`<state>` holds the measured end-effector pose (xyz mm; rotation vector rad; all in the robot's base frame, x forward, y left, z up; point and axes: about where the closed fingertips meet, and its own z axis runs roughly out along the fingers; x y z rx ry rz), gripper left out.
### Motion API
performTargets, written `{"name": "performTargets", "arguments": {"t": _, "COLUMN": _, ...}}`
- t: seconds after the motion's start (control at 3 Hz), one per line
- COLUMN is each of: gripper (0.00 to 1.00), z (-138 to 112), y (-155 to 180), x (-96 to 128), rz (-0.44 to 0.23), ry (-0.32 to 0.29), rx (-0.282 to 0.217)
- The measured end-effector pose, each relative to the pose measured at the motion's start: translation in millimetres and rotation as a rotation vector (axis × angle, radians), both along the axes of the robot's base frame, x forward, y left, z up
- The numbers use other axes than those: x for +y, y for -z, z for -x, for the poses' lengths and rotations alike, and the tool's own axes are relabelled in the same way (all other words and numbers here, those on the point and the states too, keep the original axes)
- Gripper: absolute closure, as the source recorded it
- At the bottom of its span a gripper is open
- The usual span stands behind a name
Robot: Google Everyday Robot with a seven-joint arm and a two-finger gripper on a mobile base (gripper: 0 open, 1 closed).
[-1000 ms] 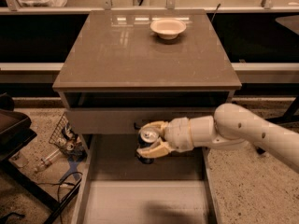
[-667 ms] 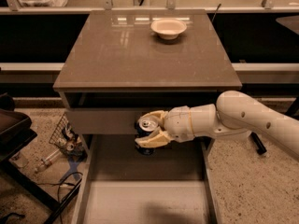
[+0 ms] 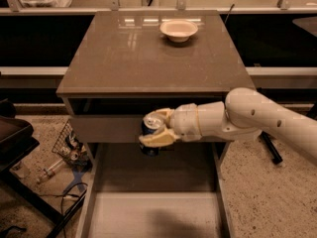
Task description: Pick pepsi can from middle drawer and place on counter
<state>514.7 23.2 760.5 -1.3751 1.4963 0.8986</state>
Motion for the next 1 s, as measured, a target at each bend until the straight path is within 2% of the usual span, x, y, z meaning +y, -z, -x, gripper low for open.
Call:
{"name": "performTargets", "arguments": {"t": 0.33, "gripper": 1.0, "z": -32, "y": -34, "x": 10, "rz": -0.026, "ry": 0.084, "rx": 0.024}}
{"name": "performTargets", "arguments": {"t": 0.67, "gripper": 1.0, "z": -66, "y": -71, "x": 17, "rz": -0.021, "ry": 0.149, "rx": 0.034}}
{"name": "performTargets", "arguments": {"t": 1.0, "gripper": 1.0, "z": -103, "y": -93, "x": 24, "rz": -0.017, "ry": 0.189, "rx": 0.044}}
